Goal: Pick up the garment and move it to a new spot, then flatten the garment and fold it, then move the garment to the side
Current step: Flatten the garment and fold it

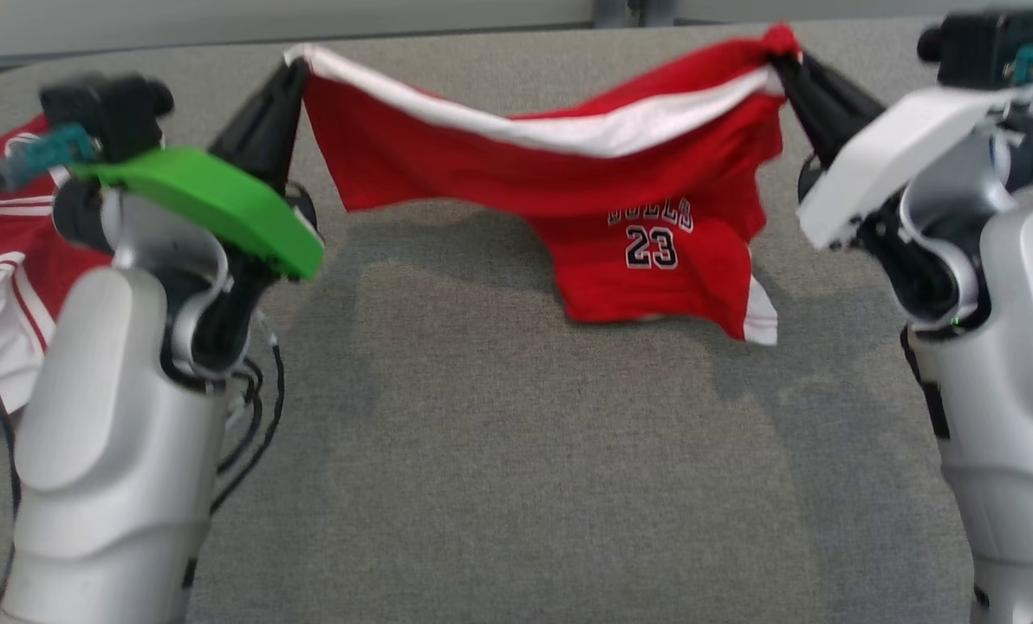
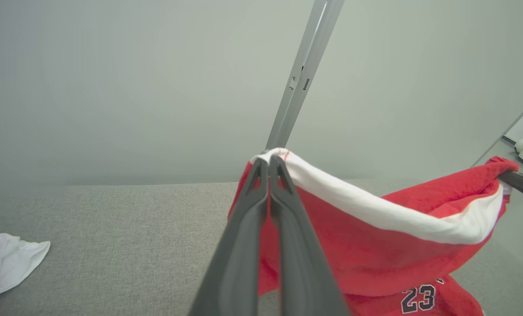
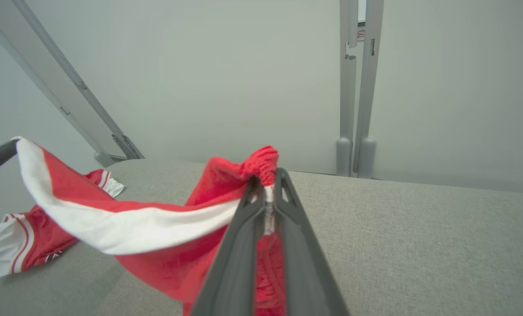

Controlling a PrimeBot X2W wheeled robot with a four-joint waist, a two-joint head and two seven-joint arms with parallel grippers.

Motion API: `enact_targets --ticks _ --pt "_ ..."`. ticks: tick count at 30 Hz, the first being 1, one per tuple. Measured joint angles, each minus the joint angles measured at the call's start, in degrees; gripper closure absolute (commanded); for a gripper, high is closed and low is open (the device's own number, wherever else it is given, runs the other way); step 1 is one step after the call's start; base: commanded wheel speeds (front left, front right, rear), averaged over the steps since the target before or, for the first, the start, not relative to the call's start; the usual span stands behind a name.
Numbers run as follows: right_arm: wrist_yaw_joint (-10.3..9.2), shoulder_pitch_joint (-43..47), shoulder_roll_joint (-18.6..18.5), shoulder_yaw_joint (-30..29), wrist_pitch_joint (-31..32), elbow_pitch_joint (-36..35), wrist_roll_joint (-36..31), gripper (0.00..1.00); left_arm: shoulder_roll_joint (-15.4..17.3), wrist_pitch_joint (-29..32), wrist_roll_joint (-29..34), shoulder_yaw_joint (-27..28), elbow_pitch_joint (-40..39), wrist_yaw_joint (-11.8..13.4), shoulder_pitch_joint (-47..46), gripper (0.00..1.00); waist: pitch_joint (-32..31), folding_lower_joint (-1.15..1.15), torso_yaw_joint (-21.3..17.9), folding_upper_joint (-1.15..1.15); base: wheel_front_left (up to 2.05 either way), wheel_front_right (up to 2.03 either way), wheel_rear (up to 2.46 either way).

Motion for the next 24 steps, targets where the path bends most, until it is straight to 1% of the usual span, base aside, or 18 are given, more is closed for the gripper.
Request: enact_targets --ticks 2,3,4,7,8,9,10,13,18,24 --pt "0.0 -5.59 0.75 -0.38 0.69 1.91 2.32 1.0 -0.36 0.41 -2.82 0.2 -0.12 -0.4 -5.47 1.0 1.96 0.0 -0.43 0.0 0.0 0.0 0.0" --pt "0.0 -8.27 0.85 -0.42 1.21 2.88 2.93 1.0 -0.03 0.9 -3.34 -0.26 -0.3 -0.51 -8.12 1.0 3.01 0.0 -0.66 0.0 0.0 0.0 0.0" --pt "0.0 -8.27 0.85 -0.42 1.21 2.88 2.93 1.0 -0.03 0.9 -3.34 -0.26 -0.3 -0.51 -8.12 1.0 3.01 0.0 -0.66 0.0 0.0 0.0 0.0" --pt "-0.01 -16.51 -0.32 -0.16 1.63 6.01 2.55 1.0 1.64 1.12 -4.53 -0.99 -0.66 -0.63 -16.12 1.0 6.45 0.01 -1.37 0.0 0.0 0.0 0.0" --pt "0.0 -21.61 -0.63 0.48 1.38 7.45 2.44 1.0 2.7 0.6 -5.86 -1.22 -1.23 -0.77 -21.36 1.0 8.93 0.0 -1.83 0.0 0.0 0.0 0.0" --pt "0.0 -23.86 -0.65 0.86 0.93 8.15 2.35 1.0 3.7 0.15 -5.92 -1.67 -1.59 -0.81 -23.86 1.0 10.19 0.01 -2.06 0.0 0.0 0.0 0.0" --pt "0.0 -23.86 -0.65 0.86 0.93 8.15 2.35 1.0 3.7 0.15 -5.92 -1.67 -1.59 -0.81 -23.86 1.0 10.19 0.01 -2.06 0.0 0.0 0.0 0.0" --pt "0.0 -29.65 -0.76 0.79 -1.43 10.53 0.83 1.0 5.95 -2.02 -7.23 -1.59 -1.62 -0.82 -29.94 1.0 13.91 0.01 -2.74 0.0 0.0 0.0 0.0" --pt "0.01 -37.37 -0.31 -1.48 -9.28 14.5 -3.64 1.0 7.37 -8.64 -7.75 -0.79 -0.48 -0.83 -38.11 1.0 19.54 0.01 -3.73 0.0 0.0 0.0 0.0" --pt "0.07 -42.06 0.48 -3.28 -21.26 17.03 -9.21 1.0 8.1 -17.07 -8.95 -0.87 0.21 -0.94 -42.51 1.0 24.34 0.02 -4.46 0.0 0.0 0.0 0.0"
